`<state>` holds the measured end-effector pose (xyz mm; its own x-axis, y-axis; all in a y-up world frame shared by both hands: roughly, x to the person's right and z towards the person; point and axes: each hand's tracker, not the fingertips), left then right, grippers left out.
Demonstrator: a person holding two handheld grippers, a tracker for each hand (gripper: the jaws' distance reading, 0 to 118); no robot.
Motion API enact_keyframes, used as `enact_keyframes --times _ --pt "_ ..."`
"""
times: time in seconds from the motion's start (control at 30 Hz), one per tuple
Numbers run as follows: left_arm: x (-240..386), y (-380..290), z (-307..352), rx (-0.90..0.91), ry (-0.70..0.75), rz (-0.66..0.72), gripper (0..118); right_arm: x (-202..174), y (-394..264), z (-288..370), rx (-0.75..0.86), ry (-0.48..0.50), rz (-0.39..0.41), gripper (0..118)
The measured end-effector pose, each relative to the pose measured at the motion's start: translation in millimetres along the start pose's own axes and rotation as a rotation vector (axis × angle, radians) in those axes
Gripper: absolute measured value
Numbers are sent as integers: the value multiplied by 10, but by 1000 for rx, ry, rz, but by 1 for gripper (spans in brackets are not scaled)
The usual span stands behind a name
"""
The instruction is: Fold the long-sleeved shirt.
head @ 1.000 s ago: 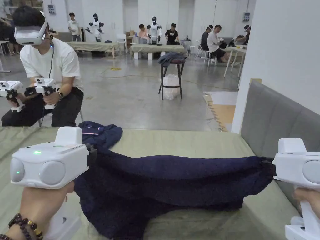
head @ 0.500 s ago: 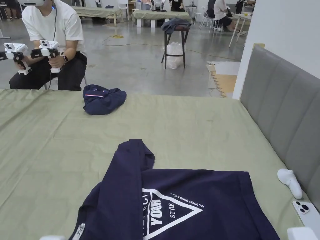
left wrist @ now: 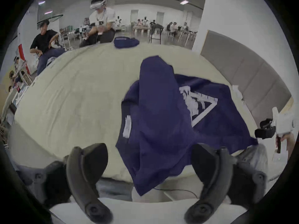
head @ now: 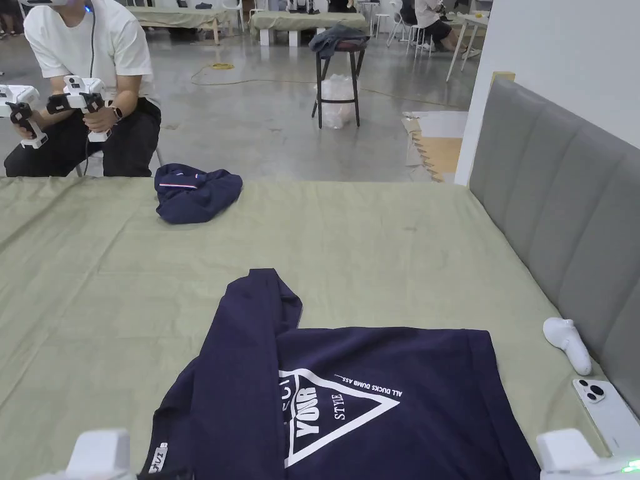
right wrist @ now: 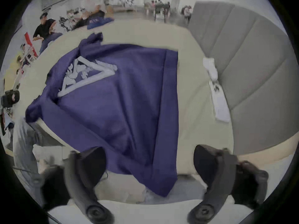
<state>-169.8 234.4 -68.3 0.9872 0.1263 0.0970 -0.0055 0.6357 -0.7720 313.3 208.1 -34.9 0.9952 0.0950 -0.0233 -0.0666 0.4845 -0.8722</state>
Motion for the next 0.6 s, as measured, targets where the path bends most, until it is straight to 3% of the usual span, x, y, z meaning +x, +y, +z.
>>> enact_keyframes --times 0.03,0.07,0.1,0.13,0.17,0.37,0.4,0.47,0.5,0.6 --pt "26 150 35 39 -14 7 81 -12 75 46 4 11 -22 84" --pt "29 289 -30 72 -49 -12 47 -26 142 64 10 30 -41 50" --pt "59 471 -75 89 -57 -27 6 -50 204 60 19 41 -47 11" --pt "107 646 -99 101 -41 -37 5 -55 291 51 43 68 -52 1" --pt "156 832 -133 132 -35 -64 4 -72 358 43 52 78 -40 1" --pt "438 2328 -849 187 -78 -113 6 -243 672 -170 47 118 2 1" --pt "488 2568 -1071 186 -59 -137 18 -263 706 -238 43 132 0 1" --pt "613 3000 -1583 184 -47 -158 92 -282 773 -386 34 151 -9 1" --pt "671 3191 -1926 121 -29 -171 111 -290 801 -471 26 158 -14 1" --pt "789 3549 -2880 31 -8 -172 87 -320 842 -704 -13 163 -23 1"
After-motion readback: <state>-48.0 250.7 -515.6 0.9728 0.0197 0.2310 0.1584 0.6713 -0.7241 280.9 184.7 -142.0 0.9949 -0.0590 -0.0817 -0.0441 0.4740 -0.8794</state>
